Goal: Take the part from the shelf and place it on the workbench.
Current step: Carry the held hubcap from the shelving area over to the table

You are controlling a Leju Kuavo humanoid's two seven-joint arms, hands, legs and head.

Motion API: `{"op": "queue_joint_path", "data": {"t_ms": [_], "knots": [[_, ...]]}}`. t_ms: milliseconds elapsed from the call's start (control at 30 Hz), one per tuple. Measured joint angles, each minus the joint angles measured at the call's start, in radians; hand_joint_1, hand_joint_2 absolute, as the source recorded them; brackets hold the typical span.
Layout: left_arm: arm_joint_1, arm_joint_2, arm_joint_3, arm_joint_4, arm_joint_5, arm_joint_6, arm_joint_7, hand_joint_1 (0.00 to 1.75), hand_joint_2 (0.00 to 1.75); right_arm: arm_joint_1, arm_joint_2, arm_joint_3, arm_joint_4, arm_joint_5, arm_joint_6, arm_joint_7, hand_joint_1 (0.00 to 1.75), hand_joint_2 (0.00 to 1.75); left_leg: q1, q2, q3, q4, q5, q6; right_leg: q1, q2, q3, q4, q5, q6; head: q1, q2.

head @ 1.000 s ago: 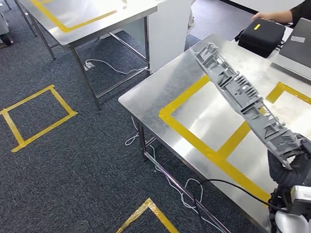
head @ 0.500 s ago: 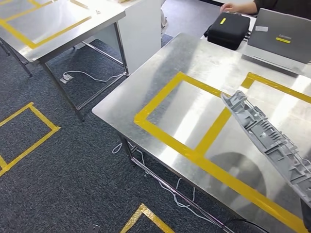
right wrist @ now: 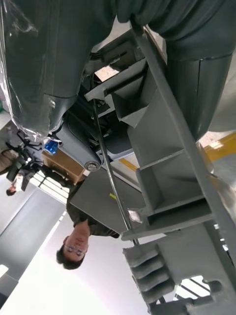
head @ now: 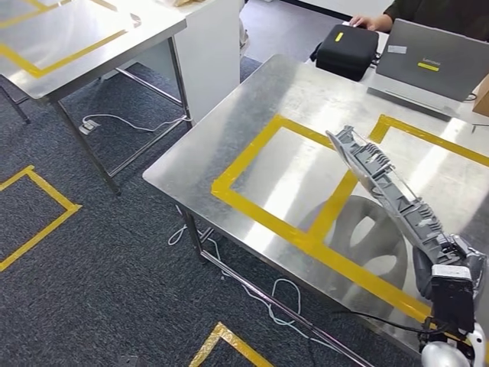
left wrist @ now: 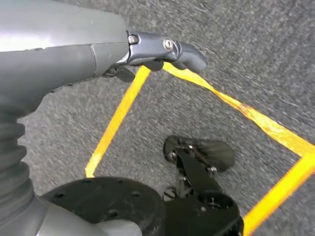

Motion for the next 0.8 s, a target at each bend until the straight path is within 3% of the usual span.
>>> {"op": "queue_joint_path", "data": {"t_ms": [167,300,367,433,500,533,567,600,667,733,800], "knots": [[0.01,0.001,0.018,0.0,-0.026,0.0,-0.039,0.0,1.75,0.018,-0.033,0.004,0.01,-0.053,0.032,-0.025,1.75,1.75,-0.005,-0.002,-0.005,0.004,0.0,0.012,-0.007,0.001,0.006,-0.009,0.007,0.026,-0.001,0.0],[0.01,0.001,0.027,0.0,-0.04,0.0,-0.041,0.0,1.75,0.023,-0.05,0.003,0.019,-0.059,0.048,-0.025,1.75,1.75,-0.009,0.0,-0.004,0.001,0.001,0.023,-0.011,0.005,0.004,-0.014,0.009,0.038,-0.001,0.0],[0.01,0.0,0.028,0.0,-0.044,0.0,-0.041,0.0,1.75,0.025,-0.057,0.001,0.022,-0.057,0.05,-0.023,1.75,1.75,-0.004,0.009,0.003,-0.012,0.008,0.031,-0.01,-0.003,-0.002,-0.004,0.001,0.044,0.0,0.0],[0.011,-0.001,0.029,0.0,-0.048,-0.001,-0.041,0.0,1.75,0.027,-0.062,-0.001,0.024,-0.056,0.05,-0.018,1.75,1.75,0.0,0.023,0.01,-0.024,0.013,0.038,-0.008,-0.029,-0.036,0.07,-0.047,0.047,0.003,0.0],[0.013,-0.003,0.03,0.0,-0.058,0.0,-0.041,0.0,1.75,0.034,-0.066,-0.009,0.025,-0.061,0.049,-0.01,1.75,1.75,0.0,0.038,0.011,-0.024,0.012,0.04,-0.009,-0.048,-0.096,0.198,-0.11,0.05,0.006,0.0],[0.014,-0.004,0.03,0.0,-0.064,0.001,-0.041,0.0,1.75,0.043,-0.067,-0.018,0.025,-0.068,0.049,-0.007,1.75,1.75,0.0,0.046,0.011,-0.024,0.012,0.039,-0.009,-0.051,-0.116,0.243,-0.125,0.053,0.006,0.0],[0.015,-0.007,0.03,0.0,-0.07,0.002,-0.041,0.0,1.75,0.052,-0.067,-0.03,0.026,-0.076,0.049,-0.006,1.75,1.75,0.001,0.053,0.012,-0.024,0.011,0.038,-0.011,-0.054,-0.118,0.252,-0.121,0.055,0.006,0.0],[0.016,-0.01,0.03,0.0,-0.075,0.004,-0.041,0.0,1.75,0.06,-0.067,-0.045,0.026,-0.084,0.051,-0.006,1.75,1.75,0.002,0.061,0.013,-0.023,0.01,0.035,-0.012,-0.059,-0.101,0.223,-0.099,0.057,0.006,0.0],[0.018,-0.016,0.031,-0.001,-0.08,0.007,-0.043,0.0,1.75,0.065,-0.067,-0.073,0.026,-0.093,0.056,-0.011,1.75,1.75,0.003,0.077,0.016,-0.018,0.004,0.023,-0.013,-0.091,-0.029,0.094,-0.043,0.06,0.007,0.0],[0.019,-0.019,0.032,-0.001,-0.083,0.008,-0.046,0.0,1.75,0.06,-0.067,-0.092,0.028,-0.094,0.061,-0.016,1.75,1.75,0.0,0.093,0.02,-0.01,-0.004,0.008,-0.012,-0.114,0.018,0.011,-0.014,0.051,0.006,0.0],[0.018,-0.021,0.033,-0.002,-0.085,0.008,-0.048,0.0,1.75,0.058,-0.067,-0.104,0.029,-0.093,0.064,-0.017,1.75,1.75,-0.001,0.111,0.025,-0.008,-0.007,-0.004,-0.008,-0.099,0.02,0.005,-0.011,0.033,0.004,0.0]]}}
